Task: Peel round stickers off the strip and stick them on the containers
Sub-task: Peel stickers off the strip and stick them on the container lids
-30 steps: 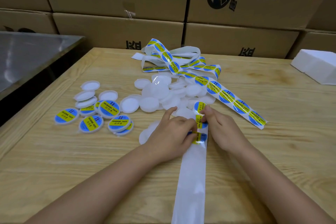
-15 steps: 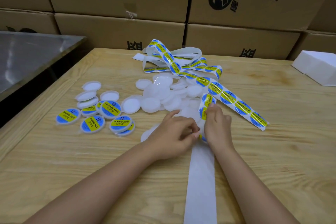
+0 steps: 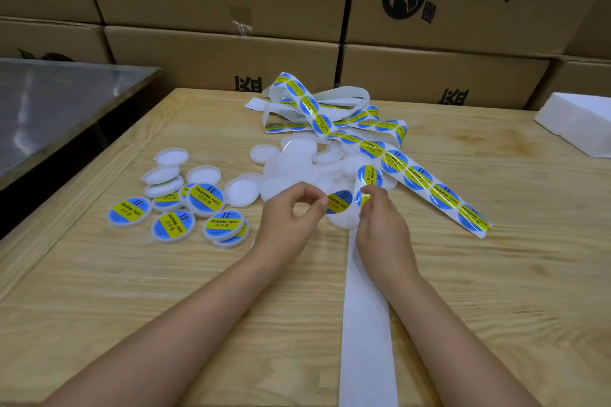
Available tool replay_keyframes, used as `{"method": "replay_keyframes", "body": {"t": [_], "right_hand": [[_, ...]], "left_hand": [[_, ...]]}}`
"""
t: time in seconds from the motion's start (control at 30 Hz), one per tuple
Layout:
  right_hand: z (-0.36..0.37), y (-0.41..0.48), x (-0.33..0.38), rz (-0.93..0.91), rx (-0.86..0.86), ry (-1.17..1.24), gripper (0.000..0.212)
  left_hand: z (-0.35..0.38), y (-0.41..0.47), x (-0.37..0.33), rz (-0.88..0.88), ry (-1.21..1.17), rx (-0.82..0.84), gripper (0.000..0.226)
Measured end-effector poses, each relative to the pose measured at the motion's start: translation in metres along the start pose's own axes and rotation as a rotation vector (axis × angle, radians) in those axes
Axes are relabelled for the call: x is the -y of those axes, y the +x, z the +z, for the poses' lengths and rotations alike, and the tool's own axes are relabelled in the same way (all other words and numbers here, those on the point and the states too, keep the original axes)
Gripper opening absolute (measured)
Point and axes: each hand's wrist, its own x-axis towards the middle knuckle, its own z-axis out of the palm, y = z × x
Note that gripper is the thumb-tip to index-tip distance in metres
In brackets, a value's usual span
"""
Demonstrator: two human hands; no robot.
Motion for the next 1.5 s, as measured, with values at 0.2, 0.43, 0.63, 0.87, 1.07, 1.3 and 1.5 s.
{"method": "replay_keyframes", "body": {"t": [0.2, 0.43, 0.63, 0.87, 1.07, 1.3, 1.5], "right_hand": [[-0.005, -0.002, 0.02, 0.299, 0.041, 0.766, 0.018], [-0.006, 0.002, 0.017, 0.473, 0.096, 0.975, 0.004], [-0.004, 0.005, 0.014, 0.355, -0.026, 0.85, 0.009], [0.002, 0.006, 0.011, 0.214, -0.222, 0.66, 0.009], [0.003, 0.005, -0.002, -0.05, 0.115, 0.07, 0.067], [0.012, 0.006, -0.007, -0.076, 0.159, -0.062, 0.084], [0.018, 0.005, -0.009, -0.068, 0.123, -0.08, 0.094]], "left_hand": [[-0.004, 0.005, -0.001, -0.08, -0.227, 0.02, 0.025], [-0.006, 0.007, -0.002, -0.106, -0.348, 0.036, 0.018], [-0.004, 0.004, -0.002, -0.093, -0.226, 0.069, 0.03], [-0.002, 0.005, 0.01, -0.057, 0.1, 0.072, 0.051], [-0.002, 0.001, 0.002, 0.057, 0.125, -0.023, 0.032], [-0.001, 0.0, 0.003, 0.009, 0.194, -0.002, 0.029], [0.0, 0.001, 0.003, 0.021, 0.217, 0.015, 0.025]]}}
